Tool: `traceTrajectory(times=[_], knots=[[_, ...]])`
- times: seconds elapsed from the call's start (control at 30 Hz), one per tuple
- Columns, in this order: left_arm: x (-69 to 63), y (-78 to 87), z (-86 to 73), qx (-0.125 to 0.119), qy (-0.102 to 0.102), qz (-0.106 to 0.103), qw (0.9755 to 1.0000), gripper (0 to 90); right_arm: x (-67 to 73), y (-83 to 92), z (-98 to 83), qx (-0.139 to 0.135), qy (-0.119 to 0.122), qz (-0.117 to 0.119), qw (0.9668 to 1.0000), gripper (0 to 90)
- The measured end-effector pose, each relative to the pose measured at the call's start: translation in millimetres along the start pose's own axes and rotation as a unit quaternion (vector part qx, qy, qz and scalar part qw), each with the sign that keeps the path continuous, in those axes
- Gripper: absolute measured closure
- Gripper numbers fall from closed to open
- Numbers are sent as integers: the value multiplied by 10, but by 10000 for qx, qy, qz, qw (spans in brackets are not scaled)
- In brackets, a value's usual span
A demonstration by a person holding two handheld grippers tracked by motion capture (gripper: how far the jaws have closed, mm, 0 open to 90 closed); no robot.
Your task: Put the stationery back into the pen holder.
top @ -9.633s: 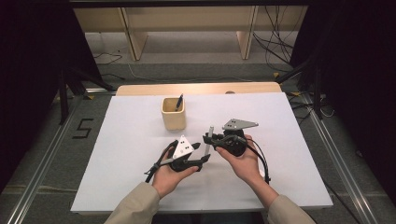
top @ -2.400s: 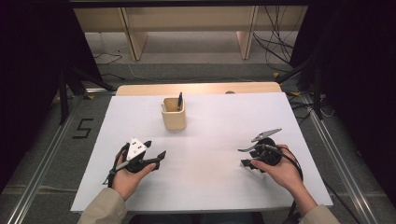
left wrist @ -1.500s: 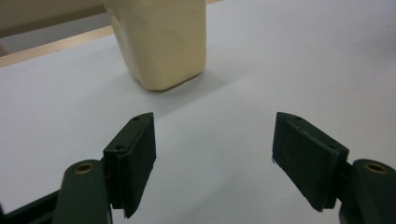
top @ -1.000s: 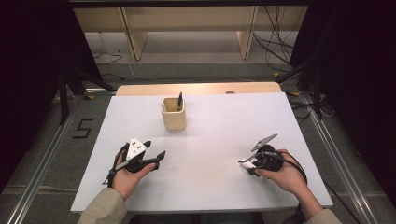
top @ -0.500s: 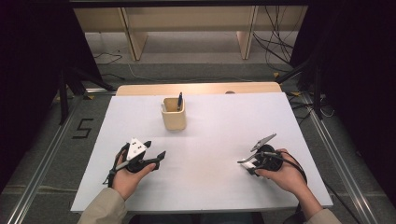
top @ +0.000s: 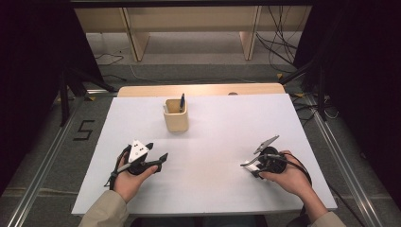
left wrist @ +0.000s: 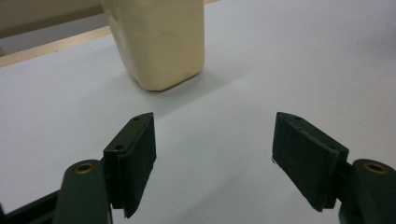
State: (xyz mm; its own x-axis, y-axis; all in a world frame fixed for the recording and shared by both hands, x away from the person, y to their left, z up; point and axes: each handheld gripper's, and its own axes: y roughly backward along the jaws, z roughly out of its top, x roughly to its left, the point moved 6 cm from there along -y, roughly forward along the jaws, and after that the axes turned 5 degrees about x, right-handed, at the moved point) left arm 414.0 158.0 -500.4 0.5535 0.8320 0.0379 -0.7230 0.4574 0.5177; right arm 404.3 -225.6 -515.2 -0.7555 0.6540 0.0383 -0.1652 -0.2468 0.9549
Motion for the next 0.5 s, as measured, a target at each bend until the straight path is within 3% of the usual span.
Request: traceTrajectory(times=[0.5], knots=[[-3,-2,-1,7,-8,-6,10000,303,1,1,-2,55,50,-40,10000,675]])
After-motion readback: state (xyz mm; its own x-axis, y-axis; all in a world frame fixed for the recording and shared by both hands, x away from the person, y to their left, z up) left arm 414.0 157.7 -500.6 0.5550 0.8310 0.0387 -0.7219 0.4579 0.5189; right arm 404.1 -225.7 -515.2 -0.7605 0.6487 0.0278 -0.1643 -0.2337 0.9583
